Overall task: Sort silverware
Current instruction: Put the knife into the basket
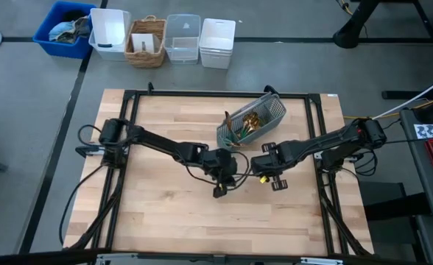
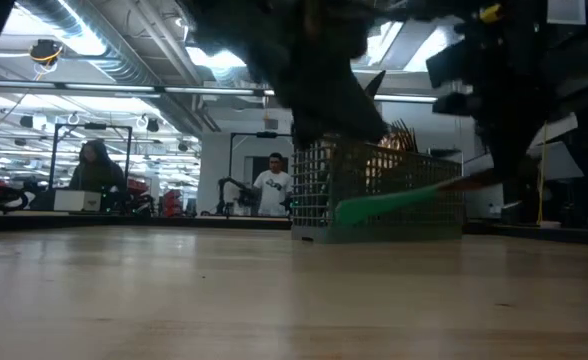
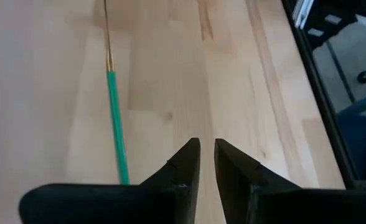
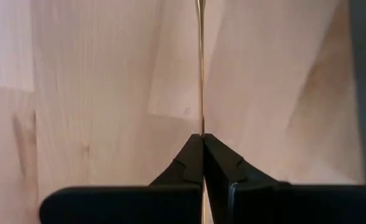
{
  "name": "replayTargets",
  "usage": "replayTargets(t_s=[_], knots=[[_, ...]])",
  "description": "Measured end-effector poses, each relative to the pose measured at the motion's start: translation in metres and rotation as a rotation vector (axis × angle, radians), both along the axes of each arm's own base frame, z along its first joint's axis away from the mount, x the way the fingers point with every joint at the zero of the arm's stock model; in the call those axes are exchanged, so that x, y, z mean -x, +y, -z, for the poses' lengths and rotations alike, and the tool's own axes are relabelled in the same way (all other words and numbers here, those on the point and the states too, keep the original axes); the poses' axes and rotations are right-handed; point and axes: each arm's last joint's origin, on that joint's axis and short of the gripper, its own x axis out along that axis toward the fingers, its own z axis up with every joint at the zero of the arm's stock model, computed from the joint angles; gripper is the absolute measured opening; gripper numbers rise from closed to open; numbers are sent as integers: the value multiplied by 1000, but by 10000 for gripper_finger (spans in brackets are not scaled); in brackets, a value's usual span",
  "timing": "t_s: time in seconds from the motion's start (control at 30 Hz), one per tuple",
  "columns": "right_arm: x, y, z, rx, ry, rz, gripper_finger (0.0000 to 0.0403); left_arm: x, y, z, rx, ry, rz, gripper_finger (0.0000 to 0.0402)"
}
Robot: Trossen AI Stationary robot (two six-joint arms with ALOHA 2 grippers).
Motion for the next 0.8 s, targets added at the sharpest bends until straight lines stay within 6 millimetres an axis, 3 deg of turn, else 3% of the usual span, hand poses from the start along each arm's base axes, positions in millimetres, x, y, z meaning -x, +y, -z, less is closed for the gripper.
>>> replayTargets(t_s=[0.2, 0.4, 0.6, 0.8], knots=[[-1, -1, -29, 56, 28, 2, 5, 26, 4, -31, -84, -48, -47, 40], [-1, -3, -55, 130, 32, 1, 5, 74, 7, -54, -147, -111, -141, 40], [2, -8, -80, 275, 25, 3, 5, 130, 7, -62, -199, -169, -261, 40], [3, -11, -106, 349, -19, 6, 5, 169, 8, -58, -197, -201, -341, 40]])
